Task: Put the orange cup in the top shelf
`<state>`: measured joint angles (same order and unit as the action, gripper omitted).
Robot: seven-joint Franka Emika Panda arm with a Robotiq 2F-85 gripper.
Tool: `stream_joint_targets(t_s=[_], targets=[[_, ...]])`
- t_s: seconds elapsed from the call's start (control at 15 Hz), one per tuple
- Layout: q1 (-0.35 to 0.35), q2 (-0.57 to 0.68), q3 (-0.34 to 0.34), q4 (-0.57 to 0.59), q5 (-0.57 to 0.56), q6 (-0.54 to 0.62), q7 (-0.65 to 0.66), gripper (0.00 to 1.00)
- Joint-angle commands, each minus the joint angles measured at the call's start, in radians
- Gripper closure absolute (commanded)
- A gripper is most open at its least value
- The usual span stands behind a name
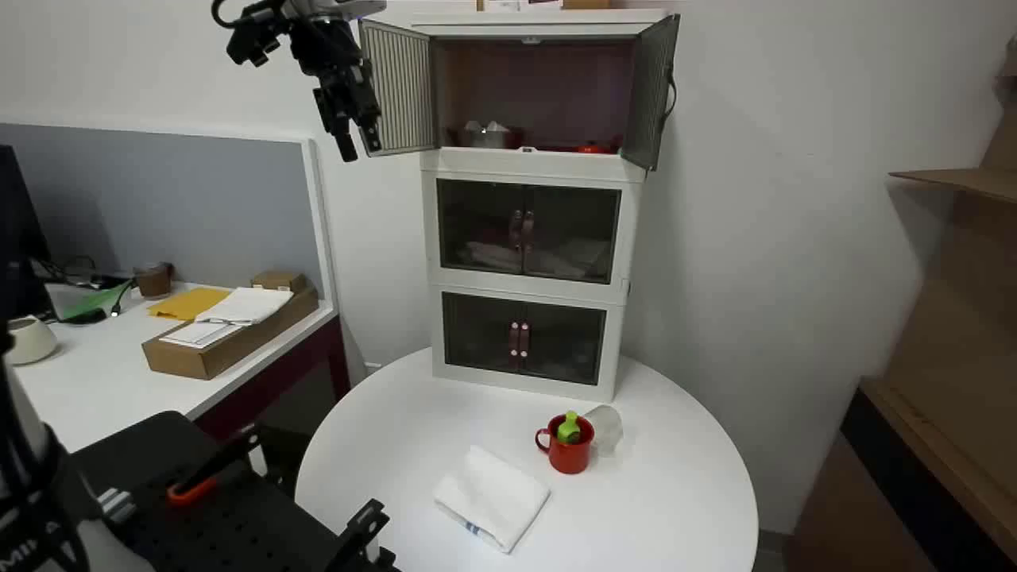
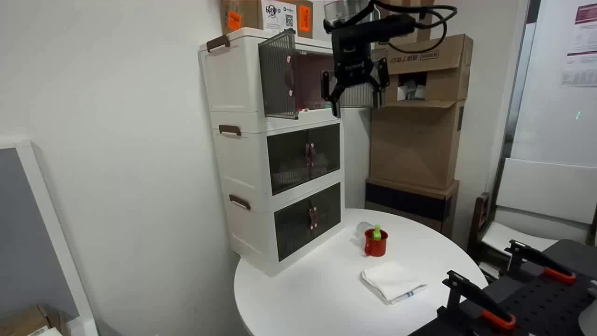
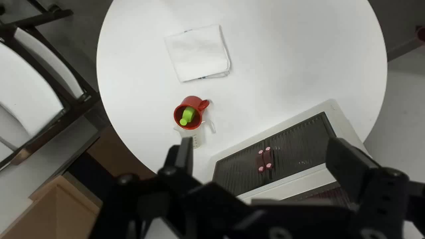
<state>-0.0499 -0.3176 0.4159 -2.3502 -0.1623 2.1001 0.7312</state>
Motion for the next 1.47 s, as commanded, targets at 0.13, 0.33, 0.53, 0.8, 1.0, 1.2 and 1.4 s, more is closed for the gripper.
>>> stream_joint_targets(t_s=[0.13,0.33,0.53,0.8,1.0,1.2,1.4], targets=[[0.053,0.011,-0.066,0.006,-0.003,0.019,0.073,0.00],[0.049,0.021,-0.107,0.016,0.036,0.035,0.183,0.00],[0.035,0.025,-0.155,0.015,0.042,0.081,0.271,0.00],[0.011,0.054,-0.208,0.013,0.036,0.172,0.406,0.00],[-0.016,0.100,-0.237,0.010,0.017,0.266,0.524,0.00],[-0.037,0.156,-0.268,0.002,0.003,0.369,0.632,0.00],[-0.047,0.215,-0.308,-0.006,-0.009,0.459,0.675,0.00]])
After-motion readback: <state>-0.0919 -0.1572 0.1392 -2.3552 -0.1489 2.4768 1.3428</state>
